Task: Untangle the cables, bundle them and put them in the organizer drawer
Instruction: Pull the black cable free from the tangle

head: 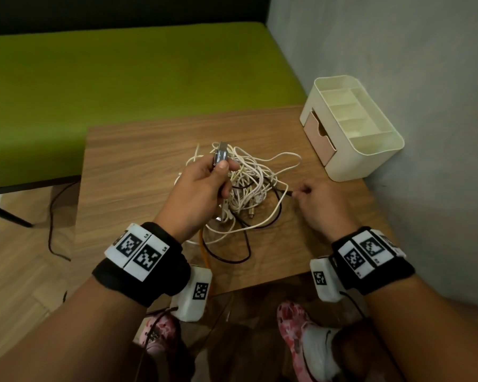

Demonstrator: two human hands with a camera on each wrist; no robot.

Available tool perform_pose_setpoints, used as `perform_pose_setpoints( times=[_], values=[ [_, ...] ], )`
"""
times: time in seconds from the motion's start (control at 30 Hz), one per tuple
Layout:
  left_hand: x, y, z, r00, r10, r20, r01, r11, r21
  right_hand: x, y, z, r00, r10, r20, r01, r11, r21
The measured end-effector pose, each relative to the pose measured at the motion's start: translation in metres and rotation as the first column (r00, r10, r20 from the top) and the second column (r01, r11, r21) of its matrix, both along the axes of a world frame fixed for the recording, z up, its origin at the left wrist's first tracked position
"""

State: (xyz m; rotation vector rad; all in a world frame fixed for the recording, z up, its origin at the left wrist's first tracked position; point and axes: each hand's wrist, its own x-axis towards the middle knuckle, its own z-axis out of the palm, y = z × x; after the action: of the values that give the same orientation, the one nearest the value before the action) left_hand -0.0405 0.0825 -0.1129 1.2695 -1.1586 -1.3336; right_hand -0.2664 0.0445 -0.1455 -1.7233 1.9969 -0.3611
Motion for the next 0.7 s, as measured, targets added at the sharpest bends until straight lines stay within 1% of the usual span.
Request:
perform_pose_setpoints(
  times=[0.03, 0.1, 0.13, 0.2, 0.27, 0.33, 0.4, 0.47, 0.53, 0.63, 0.67, 0.7],
  values=[
    [0.001, 0.000, 0.000, 1.000, 0.002, -0.001, -0.002, 1.000, 0.000, -0.004, -0.001, 0.002, 0.998, -0.015, 0.056, 0.018, 0.999, -0.045],
    [0.001, -0.001, 0.001, 1.000, 0.005, -0.011, -0.006, 1.000, -0.006, -0.007, -0.002, 0.009, 0.973, -0.027, 0.228, 0.057, 0.991, -0.125],
    [0.001, -0.002, 0.001, 1.000, 0.010, -0.013, -0.010, 1.000, -0.011, -0.006, -0.001, 0.015, 0.954, -0.012, 0.299, 0.062, 0.986, -0.158],
    [-0.001, -0.004, 0.000, 1.000, 0.026, 0.011, -0.025, 0.999, -0.029, 0.001, 0.005, 0.028, 0.924, 0.057, 0.379, 0.034, 0.973, -0.230],
    [-0.003, -0.006, 0.000, 0.997, 0.034, 0.063, -0.030, 0.998, -0.061, 0.010, 0.011, 0.042, 0.904, 0.164, 0.394, -0.021, 0.939, -0.343],
    [-0.006, -0.008, 0.000, 0.993, 0.020, 0.119, -0.010, 0.996, -0.088, 0.016, 0.014, 0.051, 0.902, 0.253, 0.350, -0.068, 0.883, -0.465],
    [-0.011, -0.008, 0.002, 0.992, 0.000, 0.129, 0.013, 0.995, -0.096, 0.021, 0.013, 0.054, 0.893, 0.307, 0.328, -0.094, 0.841, -0.533],
    [-0.016, -0.010, 0.003, 0.994, -0.006, 0.107, 0.017, 0.995, -0.101, 0.024, 0.013, 0.056, 0.881, 0.351, 0.317, -0.132, 0.826, -0.548],
    [-0.019, -0.013, 0.003, 0.995, 0.018, 0.097, -0.007, 0.994, -0.110, 0.024, 0.013, 0.058, 0.870, 0.369, 0.328, -0.158, 0.838, -0.522],
    [-0.019, -0.021, 0.004, 0.993, 0.057, 0.105, -0.043, 0.991, -0.128, 0.023, 0.013, 0.060, 0.852, 0.370, 0.371, -0.155, 0.855, -0.495],
    [-0.020, -0.023, 0.005, 0.995, 0.064, 0.080, -0.055, 0.992, -0.115, 0.023, 0.013, 0.061, 0.848, 0.372, 0.378, -0.156, 0.856, -0.493],
    [-0.021, -0.024, 0.007, 0.997, 0.068, 0.023, -0.065, 0.994, -0.087, 0.023, 0.014, 0.062, 0.843, 0.375, 0.386, -0.157, 0.858, -0.490]
  ],
)
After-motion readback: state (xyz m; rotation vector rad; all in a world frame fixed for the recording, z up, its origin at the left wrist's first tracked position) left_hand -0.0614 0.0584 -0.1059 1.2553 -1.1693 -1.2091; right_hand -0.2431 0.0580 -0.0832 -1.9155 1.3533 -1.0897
